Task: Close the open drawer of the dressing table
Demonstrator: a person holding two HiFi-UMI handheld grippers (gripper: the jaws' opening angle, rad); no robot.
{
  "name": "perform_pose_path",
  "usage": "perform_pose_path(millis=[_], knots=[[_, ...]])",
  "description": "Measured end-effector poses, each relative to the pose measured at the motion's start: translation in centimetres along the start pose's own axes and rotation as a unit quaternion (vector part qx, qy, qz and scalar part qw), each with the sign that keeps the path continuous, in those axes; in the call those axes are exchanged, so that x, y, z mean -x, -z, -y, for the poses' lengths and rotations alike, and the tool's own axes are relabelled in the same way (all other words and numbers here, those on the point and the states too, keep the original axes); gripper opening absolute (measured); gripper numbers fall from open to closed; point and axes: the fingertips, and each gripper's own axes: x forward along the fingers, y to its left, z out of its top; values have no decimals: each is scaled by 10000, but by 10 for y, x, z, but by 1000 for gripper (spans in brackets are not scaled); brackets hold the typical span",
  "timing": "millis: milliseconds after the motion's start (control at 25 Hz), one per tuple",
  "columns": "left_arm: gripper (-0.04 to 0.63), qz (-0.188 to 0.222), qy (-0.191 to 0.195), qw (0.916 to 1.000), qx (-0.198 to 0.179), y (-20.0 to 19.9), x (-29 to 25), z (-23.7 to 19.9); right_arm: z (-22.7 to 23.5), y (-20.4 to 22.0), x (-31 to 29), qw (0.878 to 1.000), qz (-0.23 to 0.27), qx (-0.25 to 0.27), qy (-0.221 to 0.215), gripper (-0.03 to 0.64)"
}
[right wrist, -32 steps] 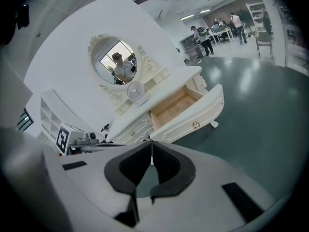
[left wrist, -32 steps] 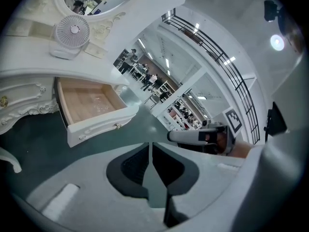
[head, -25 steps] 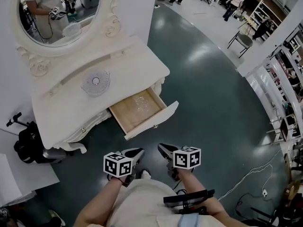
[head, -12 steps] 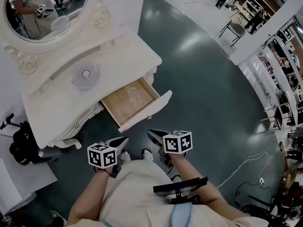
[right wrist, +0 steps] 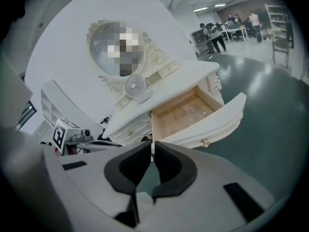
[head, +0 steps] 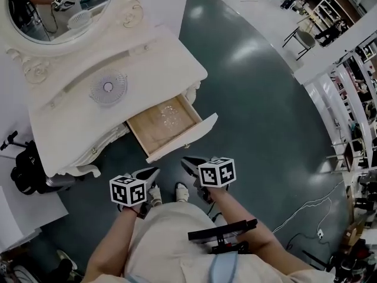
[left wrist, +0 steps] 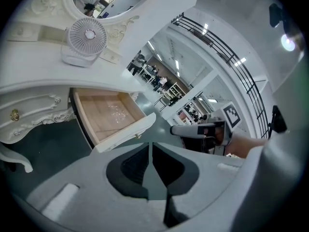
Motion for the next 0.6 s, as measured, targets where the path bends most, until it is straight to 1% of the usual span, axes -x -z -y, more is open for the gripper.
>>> perform_pose_path(millis=[200, 480, 520, 600], knots=[[11, 5, -31, 9999, 123, 4, -1, -4, 4, -2, -4, 9998, 0, 192, 26, 18], [11, -5, -82, 9997, 220, 6, -3, -11, 20, 1, -12, 9996, -167, 197, 74, 20], [11, -11, -94, 9997, 230, 6, -3, -12, 23, 1, -13, 9995, -207, 218, 98, 29], [11, -16, -128, 9996, 246, 7, -3, -14, 28, 2, -16, 9989, -311, 301, 151, 84]])
